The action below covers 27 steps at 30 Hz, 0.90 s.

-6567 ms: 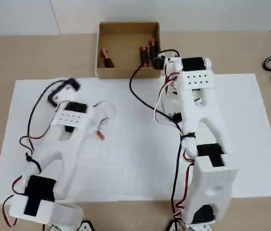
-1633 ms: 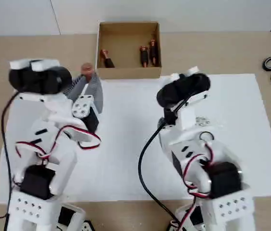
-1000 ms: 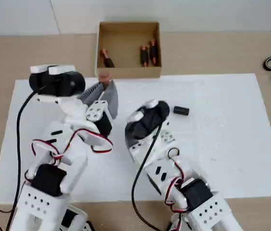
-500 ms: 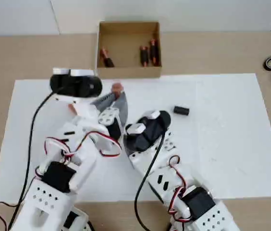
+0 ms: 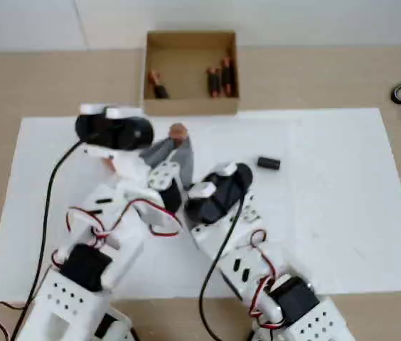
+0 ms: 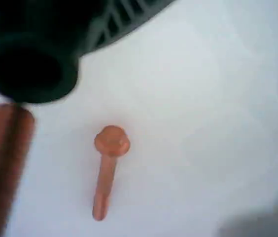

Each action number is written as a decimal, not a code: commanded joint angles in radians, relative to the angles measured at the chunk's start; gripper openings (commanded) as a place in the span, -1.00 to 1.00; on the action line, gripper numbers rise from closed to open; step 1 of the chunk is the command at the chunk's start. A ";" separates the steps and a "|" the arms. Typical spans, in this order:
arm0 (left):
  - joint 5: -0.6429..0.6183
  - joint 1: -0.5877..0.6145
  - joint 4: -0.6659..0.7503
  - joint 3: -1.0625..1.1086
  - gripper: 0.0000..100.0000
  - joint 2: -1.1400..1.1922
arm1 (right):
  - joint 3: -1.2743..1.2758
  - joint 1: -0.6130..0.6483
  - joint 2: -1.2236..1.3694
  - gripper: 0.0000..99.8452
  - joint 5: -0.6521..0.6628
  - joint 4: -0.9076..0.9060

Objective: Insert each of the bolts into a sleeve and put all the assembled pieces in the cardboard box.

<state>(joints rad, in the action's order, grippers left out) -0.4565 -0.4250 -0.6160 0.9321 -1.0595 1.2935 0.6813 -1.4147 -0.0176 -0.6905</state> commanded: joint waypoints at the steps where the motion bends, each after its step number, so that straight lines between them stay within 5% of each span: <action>1: -0.002 0.008 0.034 -0.005 -0.99 -0.037 | -0.006 0.005 -0.018 -0.99 -0.011 0.025; 27: -0.002 -0.041 -0.028 -0.010 -0.99 -0.038 | 0.009 -0.001 -0.016 -0.99 -0.011 0.027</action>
<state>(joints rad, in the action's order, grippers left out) -0.4580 -0.4634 -0.6345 0.9321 -1.0702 1.3103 0.6797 -1.4147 -0.0176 -0.6874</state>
